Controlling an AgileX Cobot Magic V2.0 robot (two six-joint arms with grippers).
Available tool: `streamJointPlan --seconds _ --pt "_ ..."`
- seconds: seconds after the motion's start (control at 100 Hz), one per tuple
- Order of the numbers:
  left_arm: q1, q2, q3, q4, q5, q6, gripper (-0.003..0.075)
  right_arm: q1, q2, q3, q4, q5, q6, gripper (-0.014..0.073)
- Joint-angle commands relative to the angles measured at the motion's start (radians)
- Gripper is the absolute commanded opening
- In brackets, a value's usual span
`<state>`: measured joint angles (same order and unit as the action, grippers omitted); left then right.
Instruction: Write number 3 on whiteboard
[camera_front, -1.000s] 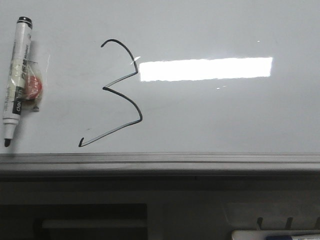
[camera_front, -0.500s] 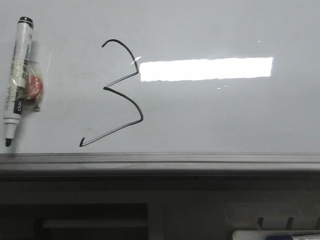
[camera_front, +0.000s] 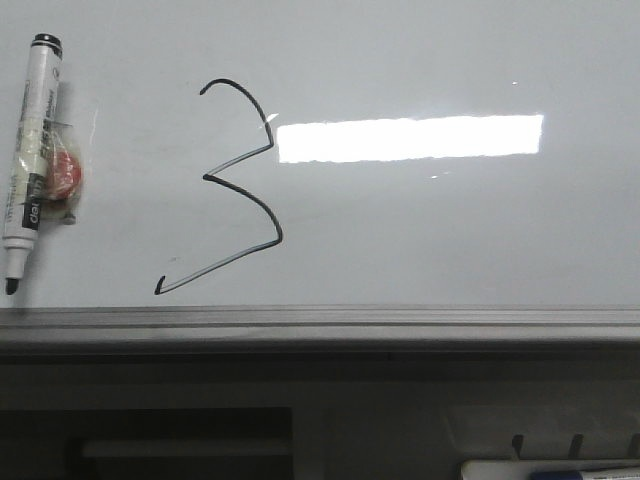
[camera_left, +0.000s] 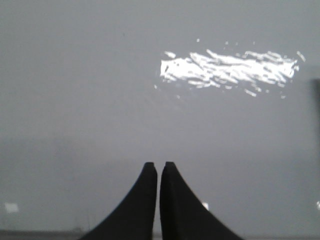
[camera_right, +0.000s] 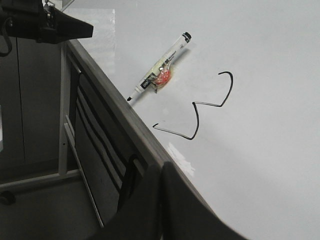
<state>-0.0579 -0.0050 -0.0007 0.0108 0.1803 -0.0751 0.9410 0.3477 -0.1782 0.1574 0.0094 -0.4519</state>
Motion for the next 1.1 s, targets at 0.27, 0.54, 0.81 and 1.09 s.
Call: streamJointPlan --seconds 0.27,0.54,0.81,1.09 --pt "0.004 -0.025 0.013 -0.011 0.115 -0.002 -0.002 0.0 0.003 -0.028 -0.003 -0.073 0.001 -0.0043" --pt "0.004 -0.023 0.013 -0.011 0.113 -0.002 -0.002 0.0 0.003 -0.028 -0.003 -0.073 0.001 -0.0043" --pt "0.004 -0.023 0.013 -0.011 0.113 -0.002 -0.002 0.0 0.003 -0.028 -0.003 -0.073 0.001 -0.0043" --pt "0.004 -0.023 0.013 -0.011 0.113 -0.002 -0.002 0.0 0.003 -0.028 -0.003 -0.073 0.001 -0.0043"
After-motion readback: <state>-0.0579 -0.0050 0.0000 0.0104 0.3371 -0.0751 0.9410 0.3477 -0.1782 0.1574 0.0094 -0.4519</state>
